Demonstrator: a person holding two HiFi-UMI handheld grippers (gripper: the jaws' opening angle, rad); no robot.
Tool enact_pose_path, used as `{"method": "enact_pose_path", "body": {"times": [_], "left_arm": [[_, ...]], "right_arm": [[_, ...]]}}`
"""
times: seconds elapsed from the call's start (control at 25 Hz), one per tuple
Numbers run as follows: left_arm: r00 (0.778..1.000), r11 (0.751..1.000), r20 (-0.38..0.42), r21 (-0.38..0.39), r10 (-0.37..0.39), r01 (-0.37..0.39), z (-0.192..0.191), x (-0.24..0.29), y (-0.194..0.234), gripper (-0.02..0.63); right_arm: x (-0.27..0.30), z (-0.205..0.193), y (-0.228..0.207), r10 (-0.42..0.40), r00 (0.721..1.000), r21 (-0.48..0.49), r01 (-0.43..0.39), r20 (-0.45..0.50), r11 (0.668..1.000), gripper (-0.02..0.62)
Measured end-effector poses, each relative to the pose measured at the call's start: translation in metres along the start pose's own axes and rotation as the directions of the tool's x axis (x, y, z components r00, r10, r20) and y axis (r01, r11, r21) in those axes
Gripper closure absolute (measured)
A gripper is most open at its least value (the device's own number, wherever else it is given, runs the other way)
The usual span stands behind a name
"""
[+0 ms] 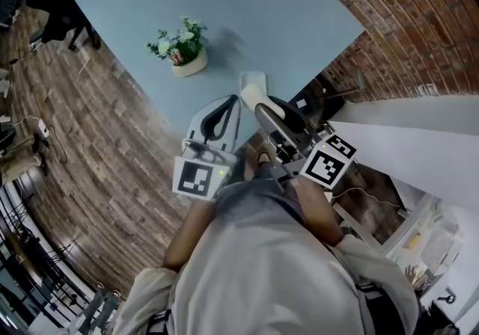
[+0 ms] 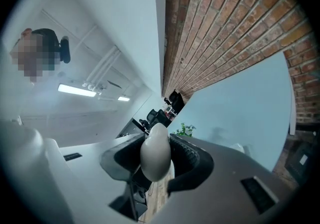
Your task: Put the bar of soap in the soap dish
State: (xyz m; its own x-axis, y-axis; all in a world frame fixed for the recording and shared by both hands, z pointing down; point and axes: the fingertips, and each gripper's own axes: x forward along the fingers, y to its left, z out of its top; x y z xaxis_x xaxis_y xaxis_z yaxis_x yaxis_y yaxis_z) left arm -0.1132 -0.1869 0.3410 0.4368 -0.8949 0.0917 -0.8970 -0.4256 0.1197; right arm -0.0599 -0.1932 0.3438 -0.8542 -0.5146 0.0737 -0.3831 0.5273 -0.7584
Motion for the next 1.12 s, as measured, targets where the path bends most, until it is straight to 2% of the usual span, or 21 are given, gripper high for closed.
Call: {"method": "enact_pose_path", "body": {"times": [0.4,0.72,1.12], "left_arm": [[0.996,0.996,-0.027,-0.018,-0.09,0.09,-0.018,0.015,0.031,0.603],[0.993,0.996,-0.076,-0.033,-0.088,0.086,-0.045,0.027,0.038,0.603],[0.991,0.995,-0.114,-0.075,-0.068,0.06,-0.084,0.045,0.044,0.603]], "right_arm": [[0.025,-0.011,-0.023,-0.144,0.988,-0.008,0.145,0.059,0.989,0.436],[0.029,-0.021,-0.056,-0.243,0.967,-0.033,0.246,0.074,0.969,0.436],[0.033,-0.038,-0.093,-0.296,0.954,-0.017,0.297,0.053,0.955,0.436]]}}
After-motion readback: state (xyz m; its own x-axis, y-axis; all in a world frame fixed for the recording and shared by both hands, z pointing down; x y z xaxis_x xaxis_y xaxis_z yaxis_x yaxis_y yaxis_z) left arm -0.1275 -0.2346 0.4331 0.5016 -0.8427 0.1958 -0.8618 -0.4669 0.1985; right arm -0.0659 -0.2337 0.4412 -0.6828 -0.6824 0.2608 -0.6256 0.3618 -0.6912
